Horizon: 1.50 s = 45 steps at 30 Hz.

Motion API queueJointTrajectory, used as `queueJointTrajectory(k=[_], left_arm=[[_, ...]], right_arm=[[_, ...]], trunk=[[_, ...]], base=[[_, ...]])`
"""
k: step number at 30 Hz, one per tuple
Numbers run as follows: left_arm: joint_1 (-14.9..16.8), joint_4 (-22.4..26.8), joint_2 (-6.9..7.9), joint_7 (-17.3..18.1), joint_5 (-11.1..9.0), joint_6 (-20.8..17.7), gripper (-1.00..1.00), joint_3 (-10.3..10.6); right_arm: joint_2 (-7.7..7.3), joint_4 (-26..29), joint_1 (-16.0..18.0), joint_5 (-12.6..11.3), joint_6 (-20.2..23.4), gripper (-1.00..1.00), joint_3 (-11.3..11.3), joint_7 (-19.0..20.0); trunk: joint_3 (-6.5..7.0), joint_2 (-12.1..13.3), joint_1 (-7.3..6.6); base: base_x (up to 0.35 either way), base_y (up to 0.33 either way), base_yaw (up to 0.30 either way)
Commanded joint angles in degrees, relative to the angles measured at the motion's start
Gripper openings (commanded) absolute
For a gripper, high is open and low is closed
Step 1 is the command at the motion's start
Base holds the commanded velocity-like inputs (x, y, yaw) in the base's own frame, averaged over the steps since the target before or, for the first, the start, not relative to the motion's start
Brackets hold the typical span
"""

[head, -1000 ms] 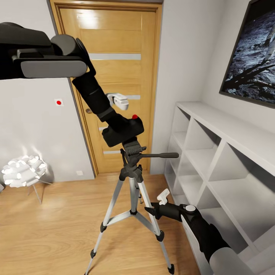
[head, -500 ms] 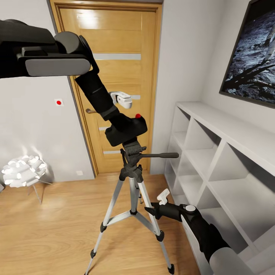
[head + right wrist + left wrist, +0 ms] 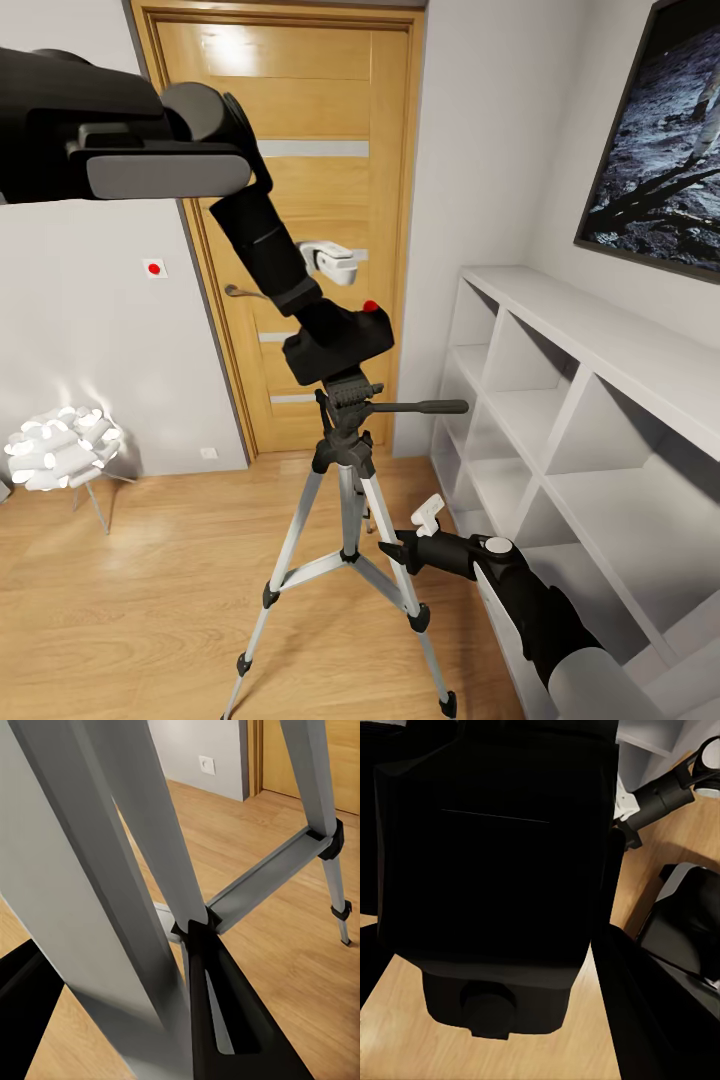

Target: Attach the digital camera to the camera tripod in the bedroom.

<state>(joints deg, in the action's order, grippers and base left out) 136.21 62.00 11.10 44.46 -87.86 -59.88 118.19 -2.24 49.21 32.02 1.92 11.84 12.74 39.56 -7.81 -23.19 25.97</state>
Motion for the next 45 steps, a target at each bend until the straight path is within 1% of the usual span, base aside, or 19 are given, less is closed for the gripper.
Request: queueJointTrajectory(k=[1, 10, 24, 25, 34, 40, 41, 42, 44, 45], left_arm=[[0.11, -0.06, -0.09, 0.35, 0.08, -0.12, -1.00, 0.17], [0.11, -0.35, -0.44, 0.45, 0.06, -0.12, -1.00, 0.49], [0.03, -0.91, -0.30, 0.59, 0.08, -0.12, -1.00, 0.52], [0.03, -0.93, -0.30, 0.60, 0.10, -0.12, 1.00, 0.51], [0.03, -1.22, -0.47, 0.77, 0.03, -0.12, 1.00, 0.01], [0.03, -1.26, -0.41, 0.80, 0.10, -0.12, 1.00, 0.06], [0.03, -1.28, -0.28, 0.80, 0.11, -0.12, 1.00, 0.06], [0.03, -2.01, 0.28, 0.73, 0.05, -0.12, 1.00, 0.02], [-0.01, -4.73, 1.13, 0.65, -0.05, -0.12, 1.00, -0.09], [-0.03, -8.51, 2.24, 0.52, -0.37, -0.12, 1.00, -0.21]], right_arm=[[-0.04, 0.09, 0.06, 0.10, 0.12, -1.00, 0.18, -3.96], [-0.04, 0.09, 0.06, 0.10, 0.12, -1.00, 0.18, -3.96], [-0.04, 0.09, 0.06, 0.10, 0.12, -1.00, 0.18, -3.96], [-0.04, 0.09, 0.06, 0.10, 0.12, -1.00, 0.18, -3.96], [-0.04, 0.09, 0.06, 0.18, 0.12, -1.00, 0.18, -3.96], [-0.04, 0.09, 0.06, 0.18, 0.12, -1.00, 0.18, -3.96], [-0.04, 0.09, 0.06, 0.19, 0.12, -1.00, 0.18, -3.96], [-0.04, 0.09, 0.06, 0.20, 0.12, -1.00, 0.18, -3.96], [-0.04, 0.09, 0.06, 0.19, 0.10, -1.00, 0.15, -3.96], [-0.04, 0.09, 0.06, 0.19, 0.07, -1.00, 0.17, -3.96]], trunk=[[-0.13, -0.13, 0.04], [-0.13, -0.13, 0.04], [-0.13, -0.13, 0.04], [-0.13, -0.13, 0.04], [-0.13, -0.13, 0.04], [-0.13, -0.13, 0.04], [-0.13, -0.13, 0.04], [-0.13, -0.13, 0.04], [-0.13, -0.13, 0.04], [-0.13, -0.13, 0.04]], base=[[0.000, 0.000, 0.000], [0.000, 0.000, 0.000], [0.000, 0.000, 0.000], [0.000, 0.000, 0.000], [0.000, 0.000, 0.000], [0.000, 0.000, 0.000], [0.000, 0.000, 0.000], [0.000, 0.000, 0.000], [0.000, 0.000, 0.000], [0.000, 0.000, 0.000]])
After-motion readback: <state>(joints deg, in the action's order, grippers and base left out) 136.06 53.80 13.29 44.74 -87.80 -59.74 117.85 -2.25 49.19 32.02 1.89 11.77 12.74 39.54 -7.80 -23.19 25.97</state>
